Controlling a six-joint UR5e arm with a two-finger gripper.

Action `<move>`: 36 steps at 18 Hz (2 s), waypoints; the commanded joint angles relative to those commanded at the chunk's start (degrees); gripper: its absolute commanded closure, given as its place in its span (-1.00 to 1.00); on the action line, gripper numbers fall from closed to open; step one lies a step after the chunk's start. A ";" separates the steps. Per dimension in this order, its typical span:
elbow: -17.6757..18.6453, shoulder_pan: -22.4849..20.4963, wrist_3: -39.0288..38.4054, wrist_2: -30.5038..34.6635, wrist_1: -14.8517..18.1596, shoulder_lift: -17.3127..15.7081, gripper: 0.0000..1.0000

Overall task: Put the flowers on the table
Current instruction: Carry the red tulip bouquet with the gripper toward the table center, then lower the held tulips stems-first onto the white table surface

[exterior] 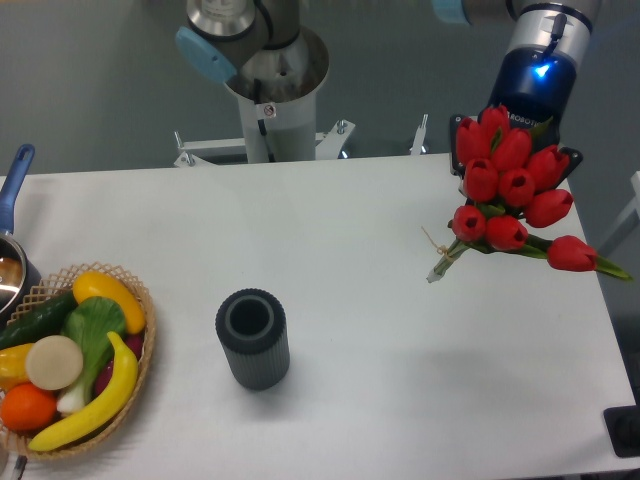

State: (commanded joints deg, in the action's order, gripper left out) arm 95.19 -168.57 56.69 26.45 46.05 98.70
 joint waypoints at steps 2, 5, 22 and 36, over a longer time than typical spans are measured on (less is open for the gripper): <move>0.52 0.09 0.00 0.96 0.17 -0.96 0.11; 0.35 0.09 -0.26 4.48 0.35 -1.49 0.11; 5.45 3.33 1.48 32.05 0.88 -7.74 0.11; 7.73 14.15 8.96 59.92 0.97 -1.59 0.11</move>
State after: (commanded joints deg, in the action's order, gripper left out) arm 102.92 -154.43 65.65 86.38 47.02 97.11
